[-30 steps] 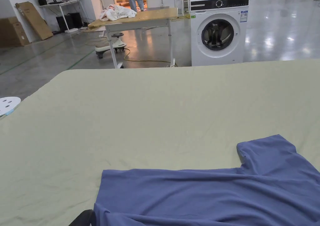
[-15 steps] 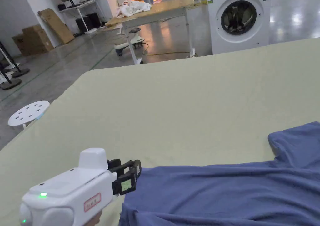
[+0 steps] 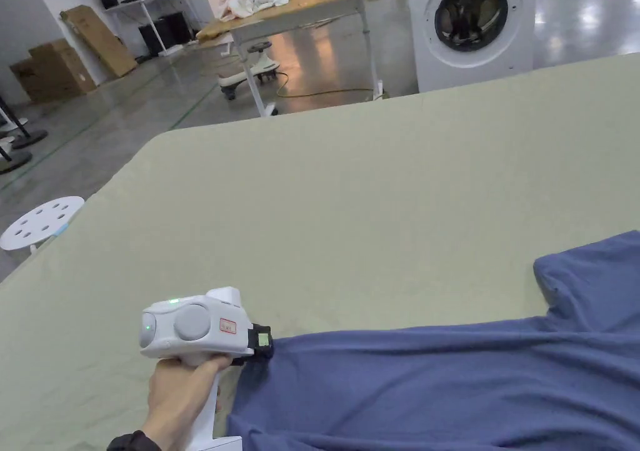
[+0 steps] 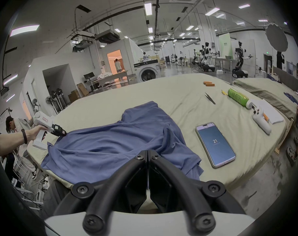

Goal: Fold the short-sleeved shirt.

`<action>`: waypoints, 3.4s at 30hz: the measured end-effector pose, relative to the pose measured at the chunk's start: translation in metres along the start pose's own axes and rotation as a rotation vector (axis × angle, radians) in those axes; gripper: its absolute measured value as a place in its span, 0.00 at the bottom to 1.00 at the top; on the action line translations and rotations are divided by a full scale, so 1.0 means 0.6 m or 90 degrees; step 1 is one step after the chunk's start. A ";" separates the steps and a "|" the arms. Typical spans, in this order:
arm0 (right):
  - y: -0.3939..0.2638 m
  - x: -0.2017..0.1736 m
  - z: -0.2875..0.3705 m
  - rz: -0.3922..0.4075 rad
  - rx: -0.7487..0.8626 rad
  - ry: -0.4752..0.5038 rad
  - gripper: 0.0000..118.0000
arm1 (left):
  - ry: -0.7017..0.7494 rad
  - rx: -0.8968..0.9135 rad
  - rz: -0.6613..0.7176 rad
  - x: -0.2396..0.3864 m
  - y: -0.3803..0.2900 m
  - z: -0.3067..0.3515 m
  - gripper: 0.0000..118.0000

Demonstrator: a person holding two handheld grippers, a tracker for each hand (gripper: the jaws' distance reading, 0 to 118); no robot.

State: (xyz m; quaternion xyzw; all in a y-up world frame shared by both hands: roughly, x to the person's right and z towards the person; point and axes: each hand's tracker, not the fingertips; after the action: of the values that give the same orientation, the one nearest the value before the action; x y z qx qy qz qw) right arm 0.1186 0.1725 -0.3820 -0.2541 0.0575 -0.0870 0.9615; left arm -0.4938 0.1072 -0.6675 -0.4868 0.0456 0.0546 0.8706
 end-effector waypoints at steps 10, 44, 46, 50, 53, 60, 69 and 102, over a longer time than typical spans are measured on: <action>0.183 0.026 -0.200 0.004 -0.045 0.066 0.49 | 0.047 -0.075 -0.051 0.038 0.023 -0.020 0.14; 0.129 0.102 -0.097 0.036 -0.163 0.005 0.00 | -0.113 0.163 -0.061 -0.046 -0.257 0.324 0.00; 0.089 0.107 -0.072 0.018 -0.174 0.001 0.00 | -0.112 0.141 -0.053 -0.048 -0.299 0.318 0.00; 0.034 0.106 -0.059 -0.009 -0.186 -0.012 0.00 | -0.106 0.116 -0.049 -0.047 -0.353 0.292 0.00; 0.015 0.096 -0.063 0.002 -0.178 -0.037 0.00 | -0.103 0.100 -0.036 -0.057 -0.377 0.263 0.00; -0.009 0.071 -0.056 0.086 -0.153 -0.077 0.61 | -0.058 0.199 -0.003 -0.057 -0.393 0.266 0.66; 0.044 -0.001 0.024 0.002 0.055 0.030 0.60 | 0.025 0.489 -0.037 0.038 -0.398 0.433 0.67; 0.012 -0.084 0.038 0.056 0.088 0.087 0.00 | -0.121 0.443 0.029 0.042 -0.390 0.454 0.73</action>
State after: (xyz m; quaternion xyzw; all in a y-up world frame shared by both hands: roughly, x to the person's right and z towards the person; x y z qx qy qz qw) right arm 0.0738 0.1995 -0.3623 -0.1779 0.1282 -0.0653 0.9735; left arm -0.4288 0.2191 -0.3318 -0.1525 -0.0088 0.1003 0.9832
